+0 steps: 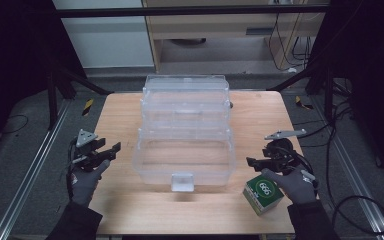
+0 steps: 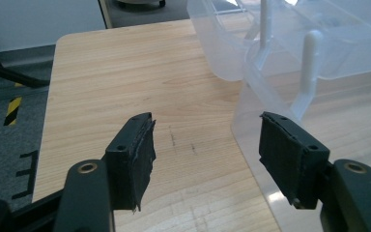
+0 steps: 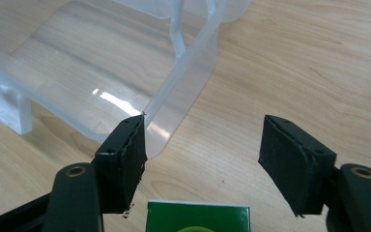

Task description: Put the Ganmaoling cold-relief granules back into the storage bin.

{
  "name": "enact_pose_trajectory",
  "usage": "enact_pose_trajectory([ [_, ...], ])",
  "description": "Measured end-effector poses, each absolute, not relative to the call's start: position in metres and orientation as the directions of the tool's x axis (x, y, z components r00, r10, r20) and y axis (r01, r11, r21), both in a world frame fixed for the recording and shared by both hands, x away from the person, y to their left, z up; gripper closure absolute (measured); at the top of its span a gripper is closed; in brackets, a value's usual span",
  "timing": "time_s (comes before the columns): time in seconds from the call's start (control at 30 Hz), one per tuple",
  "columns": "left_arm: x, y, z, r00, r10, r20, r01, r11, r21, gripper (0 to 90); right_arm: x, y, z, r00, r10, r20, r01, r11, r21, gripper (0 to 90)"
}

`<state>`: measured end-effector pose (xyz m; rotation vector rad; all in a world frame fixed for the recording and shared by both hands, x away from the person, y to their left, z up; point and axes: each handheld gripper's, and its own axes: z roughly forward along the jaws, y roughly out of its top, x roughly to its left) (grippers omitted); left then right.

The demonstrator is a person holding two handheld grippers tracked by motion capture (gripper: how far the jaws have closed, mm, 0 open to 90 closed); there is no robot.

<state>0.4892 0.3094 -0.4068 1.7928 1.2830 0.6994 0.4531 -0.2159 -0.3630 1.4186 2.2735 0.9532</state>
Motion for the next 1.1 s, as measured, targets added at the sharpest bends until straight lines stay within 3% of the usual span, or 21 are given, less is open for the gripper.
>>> enact_pose_trajectory([
  [0.53,0.490,0.315,-0.414,0.320,0.947,-0.007,0.514,-0.167,0.841,35.6,0.440,-0.216,-0.364,-0.463,0.885,0.053,0.764,0.368,0.530,29.8],
  [1.1,0.492,0.313,-0.419,0.324,0.946,0.000,0.530,-0.181,0.828,35.2,0.436,-0.217,-0.385,-0.473,0.878,0.075,0.820,0.408,0.400,18.6],
])
